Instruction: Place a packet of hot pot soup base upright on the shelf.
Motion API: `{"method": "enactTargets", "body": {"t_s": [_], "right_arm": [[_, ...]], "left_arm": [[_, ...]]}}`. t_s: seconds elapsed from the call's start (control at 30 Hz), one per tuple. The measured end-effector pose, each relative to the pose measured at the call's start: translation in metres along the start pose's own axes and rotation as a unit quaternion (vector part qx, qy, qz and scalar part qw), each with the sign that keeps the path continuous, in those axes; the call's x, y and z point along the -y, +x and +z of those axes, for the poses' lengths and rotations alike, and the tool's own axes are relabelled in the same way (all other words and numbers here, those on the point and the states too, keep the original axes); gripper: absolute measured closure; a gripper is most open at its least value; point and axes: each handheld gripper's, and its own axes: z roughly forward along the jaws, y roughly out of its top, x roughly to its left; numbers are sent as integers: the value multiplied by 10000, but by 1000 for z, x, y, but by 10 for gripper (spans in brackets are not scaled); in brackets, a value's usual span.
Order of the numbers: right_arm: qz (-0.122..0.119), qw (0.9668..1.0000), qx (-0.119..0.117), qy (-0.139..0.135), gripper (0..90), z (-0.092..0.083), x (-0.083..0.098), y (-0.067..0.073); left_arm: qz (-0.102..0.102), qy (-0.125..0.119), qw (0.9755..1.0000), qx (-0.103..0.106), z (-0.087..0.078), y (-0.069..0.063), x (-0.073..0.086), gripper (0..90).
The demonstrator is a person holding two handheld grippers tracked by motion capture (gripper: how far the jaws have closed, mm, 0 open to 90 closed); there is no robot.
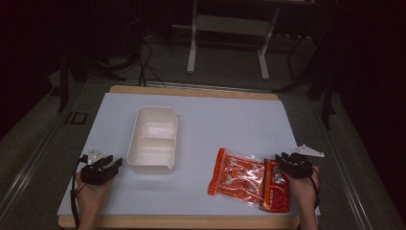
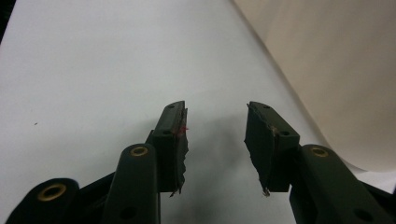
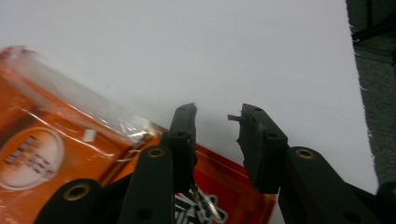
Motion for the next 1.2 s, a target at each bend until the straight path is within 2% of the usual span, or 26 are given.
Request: {"method": "enactTargets", "body": {"t_s": [0.1,0.23,0.53,0.63,0.77,0.87,0.93,1.0,1.07,1.2], "right_arm": [[-11,10000,-96,14,619,-3,-3,2],[-68,9997,-243,44,576,-14,-3,4],[-88,9981,-434,435,404,-35,13,-1],[-79,9975,-459,528,374,-39,17,-2],[28,9959,-604,667,318,-46,27,-6],[140,9930,-797,858,278,-49,39,-8],[158,9923,-832,898,278,-48,42,-8],[282,9898,-930,1043,274,-46,51,-8],[302,9899,-934,1024,274,-46,53,-9],[488,9880,-1060,1017,304,-47,52,-11]], "left_arm": [[-55,-8,10000,67,0,1,0,578],[56,40,10000,19,1,-1,1,565],[117,102,9999,-14,3,-4,1,546],[125,101,9999,-31,3,-4,1,546],[179,111,9998,-37,3,-6,1,544],[208,122,9997,-51,3,-6,1,541],[236,137,9996,-69,3,-7,1,541],[245,142,9996,-70,4,-7,1,539],[274,169,9994,-86,4,-7,1,539],[296,160,9994,-101,4,-8,1,537]]}}
